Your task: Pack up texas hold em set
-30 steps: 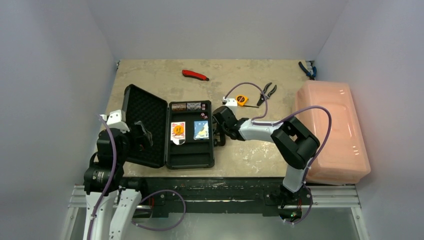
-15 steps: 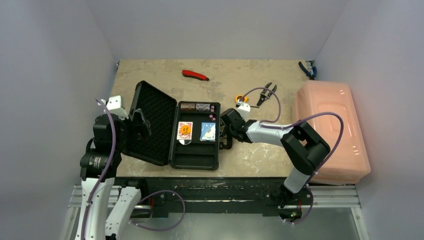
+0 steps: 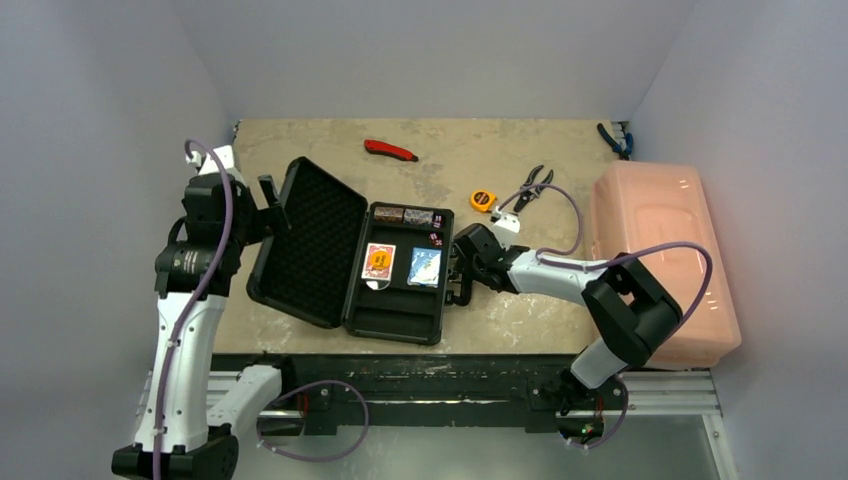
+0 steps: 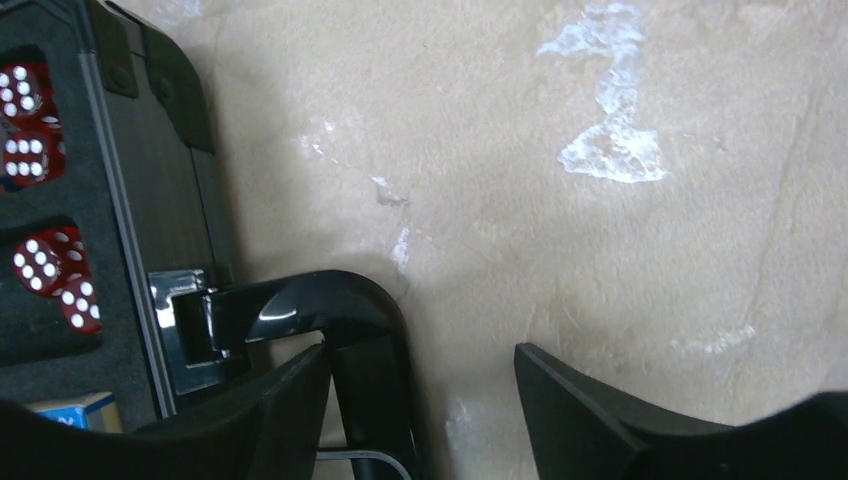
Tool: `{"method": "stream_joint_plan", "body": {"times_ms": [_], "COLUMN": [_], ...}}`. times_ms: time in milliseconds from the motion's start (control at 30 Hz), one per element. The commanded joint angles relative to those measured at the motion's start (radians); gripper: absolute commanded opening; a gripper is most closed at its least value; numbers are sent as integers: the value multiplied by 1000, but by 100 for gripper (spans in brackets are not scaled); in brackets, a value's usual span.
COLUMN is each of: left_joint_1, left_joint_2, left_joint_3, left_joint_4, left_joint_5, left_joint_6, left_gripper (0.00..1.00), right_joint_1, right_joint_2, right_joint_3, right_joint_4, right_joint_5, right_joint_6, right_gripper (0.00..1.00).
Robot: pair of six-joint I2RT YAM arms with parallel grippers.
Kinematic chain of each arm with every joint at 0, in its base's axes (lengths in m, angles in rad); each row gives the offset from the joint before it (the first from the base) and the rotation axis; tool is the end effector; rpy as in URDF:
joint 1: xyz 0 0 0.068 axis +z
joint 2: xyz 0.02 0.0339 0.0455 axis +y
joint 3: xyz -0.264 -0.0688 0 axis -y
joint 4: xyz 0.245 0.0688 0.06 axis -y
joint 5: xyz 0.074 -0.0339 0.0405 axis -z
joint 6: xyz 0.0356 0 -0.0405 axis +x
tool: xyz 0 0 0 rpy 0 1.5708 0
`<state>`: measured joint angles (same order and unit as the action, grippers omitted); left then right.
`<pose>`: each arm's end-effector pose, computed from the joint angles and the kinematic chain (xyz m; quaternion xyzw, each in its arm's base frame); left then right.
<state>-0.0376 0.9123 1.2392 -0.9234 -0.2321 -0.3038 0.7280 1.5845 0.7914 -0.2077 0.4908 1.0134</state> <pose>0.1613 0.0021 0.3968 -0.1702 0.8628 0.0218 0.4756 0.2315 0.1839 0.1563 0.2000 0.9117 0.0584 0.3540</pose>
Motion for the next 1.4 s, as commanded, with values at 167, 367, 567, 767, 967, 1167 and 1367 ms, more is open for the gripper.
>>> {"method": "stream_joint_plan", "body": {"times_ms": [167, 367, 567, 767, 967, 1167, 1367], "left_joint_1": [116, 226, 346, 436, 452, 453, 453], "left_joint_2": [111, 236, 355, 499, 570, 623, 611], "left_joint_3": [115, 195, 238, 281, 240, 206, 143], "left_joint_4": [9, -1, 16, -12, 9, 14, 30], "left_joint_5": [5, 59, 164, 270, 266, 335, 368], "left_joint_6": [-17, -43, -76, -96, -86, -81, -60], "left_gripper": [94, 88, 82, 66, 65, 58, 53], "right_joint_1": [-12, -12, -12, -12, -12, -12, -12], "right_joint_2": [-86, -178, -264, -330, -361, -332, -312], "right_joint_3": [-31, -4, -14, -38, -59, -77, -106], "right_joint_4": [-181, -207, -208, -194, -179, -107, 13], "right_joint_5": [37, 36, -1, -44, -72, -166, -317], "right_joint_6": [-78, -150, -191, -206, -222, -263, -322], "right_gripper": [85, 85, 80, 76, 71, 57, 42]}}
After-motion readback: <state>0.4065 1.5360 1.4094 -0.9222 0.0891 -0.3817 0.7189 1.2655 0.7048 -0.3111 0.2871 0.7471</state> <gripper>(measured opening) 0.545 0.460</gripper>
